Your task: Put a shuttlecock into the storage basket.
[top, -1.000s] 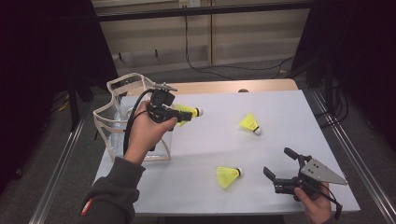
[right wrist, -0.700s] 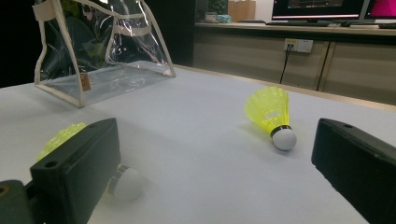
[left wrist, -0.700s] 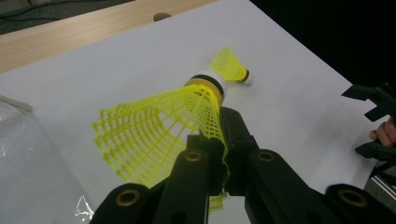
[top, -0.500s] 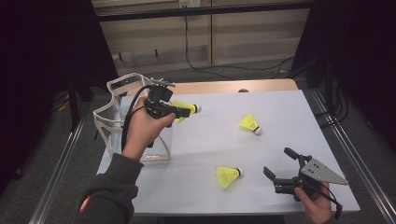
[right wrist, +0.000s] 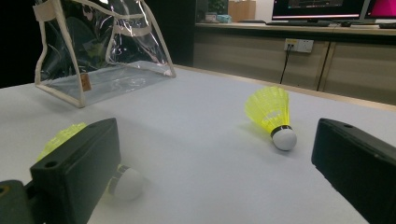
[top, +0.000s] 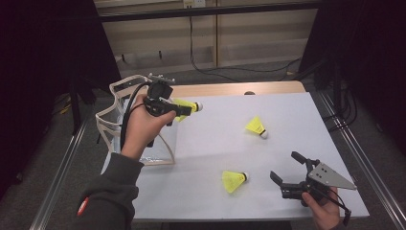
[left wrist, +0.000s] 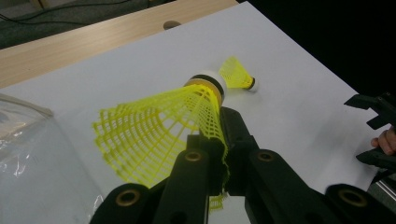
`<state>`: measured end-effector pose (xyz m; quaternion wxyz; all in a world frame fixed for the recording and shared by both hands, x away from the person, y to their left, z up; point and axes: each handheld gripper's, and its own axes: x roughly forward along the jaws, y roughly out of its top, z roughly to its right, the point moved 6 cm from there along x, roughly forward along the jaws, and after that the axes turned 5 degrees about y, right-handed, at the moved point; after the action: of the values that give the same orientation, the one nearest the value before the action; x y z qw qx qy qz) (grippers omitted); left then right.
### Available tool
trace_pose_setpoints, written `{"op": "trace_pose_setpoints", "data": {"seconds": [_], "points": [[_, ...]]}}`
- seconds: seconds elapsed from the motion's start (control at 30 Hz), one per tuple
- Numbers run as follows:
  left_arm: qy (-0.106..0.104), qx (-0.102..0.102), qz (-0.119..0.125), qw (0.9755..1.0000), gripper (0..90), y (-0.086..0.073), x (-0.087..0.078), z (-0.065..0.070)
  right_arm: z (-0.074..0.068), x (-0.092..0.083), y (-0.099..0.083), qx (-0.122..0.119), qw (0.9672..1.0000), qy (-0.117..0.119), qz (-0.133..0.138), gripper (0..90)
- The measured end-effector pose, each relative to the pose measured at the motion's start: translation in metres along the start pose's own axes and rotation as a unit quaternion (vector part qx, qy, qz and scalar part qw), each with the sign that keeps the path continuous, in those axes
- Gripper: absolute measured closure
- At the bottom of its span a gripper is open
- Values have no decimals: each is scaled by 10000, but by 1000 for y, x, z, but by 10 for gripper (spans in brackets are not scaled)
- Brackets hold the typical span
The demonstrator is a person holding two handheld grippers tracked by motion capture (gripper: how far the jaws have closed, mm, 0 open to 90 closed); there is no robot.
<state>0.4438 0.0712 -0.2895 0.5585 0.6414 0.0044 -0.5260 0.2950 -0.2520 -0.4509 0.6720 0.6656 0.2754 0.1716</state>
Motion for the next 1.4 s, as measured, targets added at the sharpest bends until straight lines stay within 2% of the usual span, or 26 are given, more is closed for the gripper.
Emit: {"op": "trace_pose_setpoints", "data": {"seconds": [0.7,1.4], "points": [[123,47,-1,9999,890,10,-12,-4,0,0,0,-16,10000,20,-3,10],[181,-47,82,9998,890,20,-23,-11,0,-1,1,-39,10000,2,7,10]]}}
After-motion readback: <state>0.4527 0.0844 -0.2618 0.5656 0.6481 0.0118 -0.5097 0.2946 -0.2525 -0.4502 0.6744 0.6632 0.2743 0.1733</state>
